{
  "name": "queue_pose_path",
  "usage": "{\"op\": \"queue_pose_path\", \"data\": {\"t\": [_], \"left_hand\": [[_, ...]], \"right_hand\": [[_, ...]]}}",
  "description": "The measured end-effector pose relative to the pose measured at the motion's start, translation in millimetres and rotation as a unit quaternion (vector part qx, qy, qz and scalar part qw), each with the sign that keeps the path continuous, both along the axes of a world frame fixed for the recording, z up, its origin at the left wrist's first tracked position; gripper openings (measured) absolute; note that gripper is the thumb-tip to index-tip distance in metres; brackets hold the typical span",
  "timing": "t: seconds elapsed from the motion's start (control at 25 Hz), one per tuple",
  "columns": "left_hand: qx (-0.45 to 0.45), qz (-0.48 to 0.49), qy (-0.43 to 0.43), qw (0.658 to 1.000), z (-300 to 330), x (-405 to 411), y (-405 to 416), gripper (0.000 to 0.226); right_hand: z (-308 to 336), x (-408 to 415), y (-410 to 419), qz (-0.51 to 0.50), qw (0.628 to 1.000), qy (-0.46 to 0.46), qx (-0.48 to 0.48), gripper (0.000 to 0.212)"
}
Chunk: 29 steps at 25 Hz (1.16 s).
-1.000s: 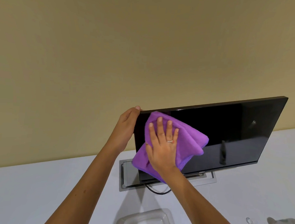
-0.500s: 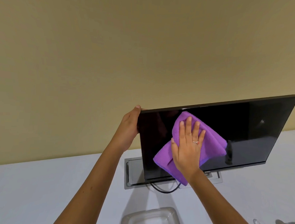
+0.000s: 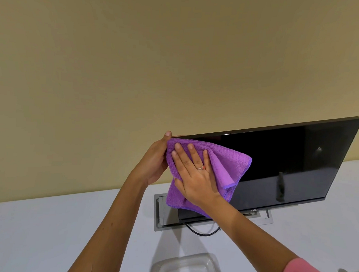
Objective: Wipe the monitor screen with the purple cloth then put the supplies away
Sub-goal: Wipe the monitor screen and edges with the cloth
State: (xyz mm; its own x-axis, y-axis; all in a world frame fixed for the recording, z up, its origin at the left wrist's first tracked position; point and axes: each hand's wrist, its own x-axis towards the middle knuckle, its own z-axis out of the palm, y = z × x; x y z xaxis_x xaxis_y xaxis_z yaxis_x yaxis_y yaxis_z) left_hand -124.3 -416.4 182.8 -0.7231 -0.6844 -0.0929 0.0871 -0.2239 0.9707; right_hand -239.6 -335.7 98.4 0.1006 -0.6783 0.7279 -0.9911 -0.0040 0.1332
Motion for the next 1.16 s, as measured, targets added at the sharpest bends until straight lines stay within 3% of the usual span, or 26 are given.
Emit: {"op": "queue_pose_path", "data": {"t": [0.36, 0.68, 0.88, 1.16], "left_hand": [[-0.027, -0.002, -0.017, 0.999, -4, -1, -4, 0.047], [-0.043, 0.014, -0.055, 0.997, -3, -2, -5, 0.05], [-0.05, 0.015, -0.054, 0.997, -2, -3, -3, 0.044], [-0.075, 0.017, -0.044, 0.996, -5, -7, -5, 0.045]], "right_hand": [[-39, 7, 35, -0.033, 0.997, 0.027, 0.059, 0.08], [6, 22, 8, -0.033, 0.998, -0.06, 0.012, 0.067], [12, 17, 10, -0.024, 0.998, -0.061, 0.002, 0.067], [8, -49, 37, -0.143, 0.981, -0.133, 0.014, 0.076]]}}
